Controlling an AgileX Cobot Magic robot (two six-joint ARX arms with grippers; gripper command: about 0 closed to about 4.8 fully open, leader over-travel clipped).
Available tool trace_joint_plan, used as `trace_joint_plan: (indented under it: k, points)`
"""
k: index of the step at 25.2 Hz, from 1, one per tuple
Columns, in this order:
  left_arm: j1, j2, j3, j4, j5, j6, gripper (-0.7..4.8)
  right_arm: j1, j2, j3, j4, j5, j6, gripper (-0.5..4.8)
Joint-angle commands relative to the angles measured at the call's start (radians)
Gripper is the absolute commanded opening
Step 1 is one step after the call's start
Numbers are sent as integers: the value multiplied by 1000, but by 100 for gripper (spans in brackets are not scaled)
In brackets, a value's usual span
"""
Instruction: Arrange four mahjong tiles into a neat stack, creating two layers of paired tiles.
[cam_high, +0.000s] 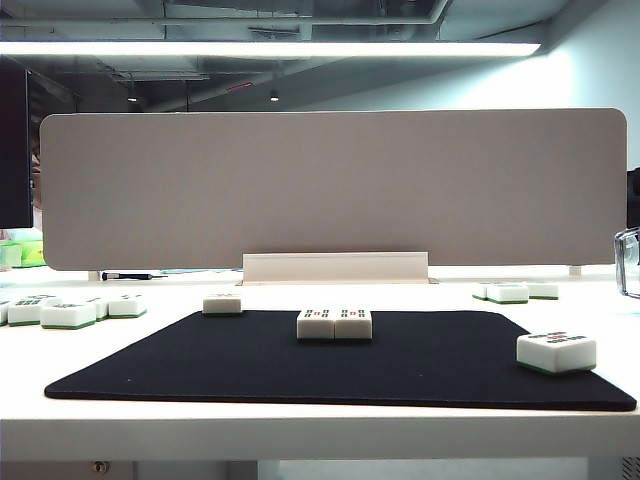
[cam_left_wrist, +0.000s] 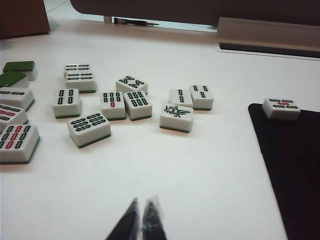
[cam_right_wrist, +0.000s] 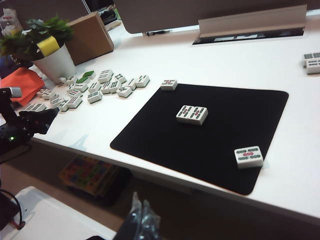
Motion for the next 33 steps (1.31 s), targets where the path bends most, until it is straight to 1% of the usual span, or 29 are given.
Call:
trace_joint_plan:
  k: [1,3,4,7,11,14,16,20,21,26,29,33]
  points:
    - [-1,0,21,-24,53,-35,17,0,-12,2,3,-6,-2,-1]
    - [-1,0,56,-44,79,-72,17,0,-12,2,2,-6,-2,-1]
    - [-1,0,83,-54,93,-78,17,0,-12,2,2,-6,-2,-1]
    - [-1,1,138,-61,138,-78,17,0,-12,2,2,-6,-2,-1]
    - [-1,12,209,-61,146,-77,17,0,-12,2,2,-6,-2,-1]
    - [-1,57,269,-62,151,-56,17,0,-12,2,2,-6,-2,-1]
    - [-1,110,317,-62,173,-32,17,0,-12,2,2,-6,-2,-1]
    - [-1,254,423,-63,222,3,18,0,-12,2,-1,-6,-2,-1]
    - [-1,343,488,-67,234,5,18,0,-12,2,-1,-6,-2,-1]
    - [-1,545,645,-93,240,9,18,0,-12,2,-1,-6,-2,-1]
    - [-2,796,834,-145,301,9,18,0,-12,2,-1,-6,-2,-1]
    - [-2,960,953,-191,342,9,22,0,-12,2,-1,-6,-2,-1]
